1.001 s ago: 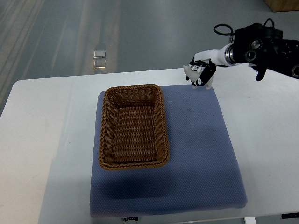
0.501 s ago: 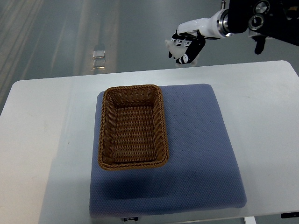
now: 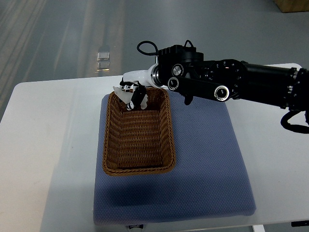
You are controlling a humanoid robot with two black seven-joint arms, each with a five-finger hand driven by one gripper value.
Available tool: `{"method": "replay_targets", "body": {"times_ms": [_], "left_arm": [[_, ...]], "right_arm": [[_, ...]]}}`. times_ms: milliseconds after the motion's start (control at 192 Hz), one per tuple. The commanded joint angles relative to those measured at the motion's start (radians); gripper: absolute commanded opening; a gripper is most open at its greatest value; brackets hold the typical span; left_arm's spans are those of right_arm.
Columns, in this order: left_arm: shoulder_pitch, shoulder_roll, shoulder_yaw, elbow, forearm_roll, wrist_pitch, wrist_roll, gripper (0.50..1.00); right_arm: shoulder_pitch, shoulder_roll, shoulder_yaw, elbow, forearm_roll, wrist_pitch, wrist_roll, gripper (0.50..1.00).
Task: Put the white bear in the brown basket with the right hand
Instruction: 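Carry the bear over the brown basket and lower it inside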
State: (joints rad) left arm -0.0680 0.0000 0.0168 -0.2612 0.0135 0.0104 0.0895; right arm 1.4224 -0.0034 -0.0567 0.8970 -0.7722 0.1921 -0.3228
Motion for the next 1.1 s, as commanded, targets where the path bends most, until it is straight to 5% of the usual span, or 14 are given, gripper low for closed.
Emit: {"method": "replay_targets", "body": {"times_ms": [0,662,793,1022,1095], "left_arm": [[0.001,0.0,0.0,0.0,0.0,0.0,-0.001,1.0],[0.001,0.0,0.0,-0.001,0.0,0.0,0.001,1.0],[0.001,0.0,0.002,-0.001,0.0,0.0,-0.001,1.0],[0.001,0.0,0.002,-0.003,0.0,0.0,0.001,1.0],[-0.001,0.0,0.002,0.0,0.0,0.0,0.001,1.0]], "right_arm": [[-0.034,0.003,0.0,-0.027,-0.016,-0.023,0.007,0.574],[-0.2,0.003,0.015,-0.047,-0.018,-0.122,0.042,0.611],[-0.209,0.003,0.017,-0.047,-0.015,-0.132,0.051,0.66],[-0.209,0.003,0.021,-0.047,-0.012,-0.132,0.056,0.858],[-0.209,0.003,0.035,-0.047,-0.013,-0.131,0.056,0.881]]}}
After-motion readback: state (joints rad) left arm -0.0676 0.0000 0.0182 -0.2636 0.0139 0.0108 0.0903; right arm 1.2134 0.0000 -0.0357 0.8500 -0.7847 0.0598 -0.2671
